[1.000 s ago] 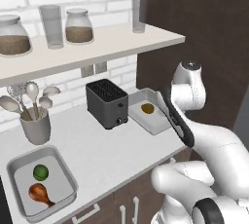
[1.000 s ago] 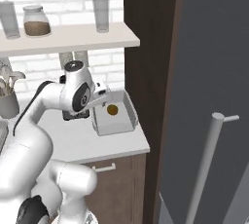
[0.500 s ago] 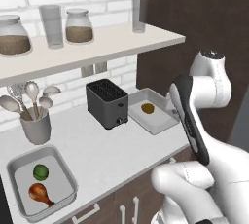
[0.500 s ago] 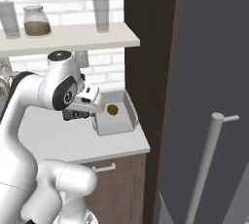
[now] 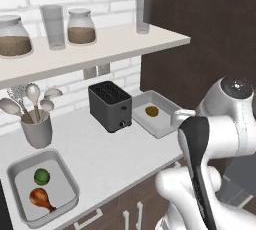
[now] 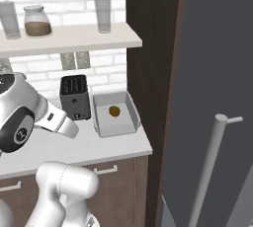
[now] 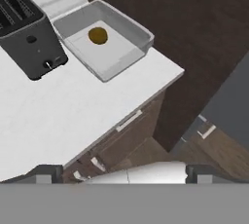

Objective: Place one avocado and one chicken drumstick in each tupperware on the nearby counter, to pack two identical lunches.

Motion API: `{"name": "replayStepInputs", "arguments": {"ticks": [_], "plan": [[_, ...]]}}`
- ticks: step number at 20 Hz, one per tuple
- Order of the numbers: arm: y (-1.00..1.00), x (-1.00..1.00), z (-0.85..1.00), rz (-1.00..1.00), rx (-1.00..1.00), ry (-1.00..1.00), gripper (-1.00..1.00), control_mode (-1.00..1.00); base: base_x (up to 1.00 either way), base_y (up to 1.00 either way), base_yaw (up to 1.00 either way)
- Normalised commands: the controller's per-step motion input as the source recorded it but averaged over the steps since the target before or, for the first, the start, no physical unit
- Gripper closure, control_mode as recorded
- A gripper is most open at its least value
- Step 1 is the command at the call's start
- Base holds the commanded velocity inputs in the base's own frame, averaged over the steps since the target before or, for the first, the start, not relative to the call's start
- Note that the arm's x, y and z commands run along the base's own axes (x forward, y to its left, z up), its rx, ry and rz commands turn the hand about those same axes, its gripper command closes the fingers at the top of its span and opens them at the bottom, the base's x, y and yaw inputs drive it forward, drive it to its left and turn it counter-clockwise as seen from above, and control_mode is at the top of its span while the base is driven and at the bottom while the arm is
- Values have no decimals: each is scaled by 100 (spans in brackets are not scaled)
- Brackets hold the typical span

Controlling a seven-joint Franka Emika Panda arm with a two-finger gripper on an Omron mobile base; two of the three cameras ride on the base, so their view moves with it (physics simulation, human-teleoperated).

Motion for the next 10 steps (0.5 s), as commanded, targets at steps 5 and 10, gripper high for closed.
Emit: {"name": "replayStepInputs", "arguments": {"ticks": [5,10], "plan": [[-8,-26,-9,13,1,-3,-100,-100,0,0,0],[-34,4,-25,30,4,10,-100,-100,0,0,0]]}}
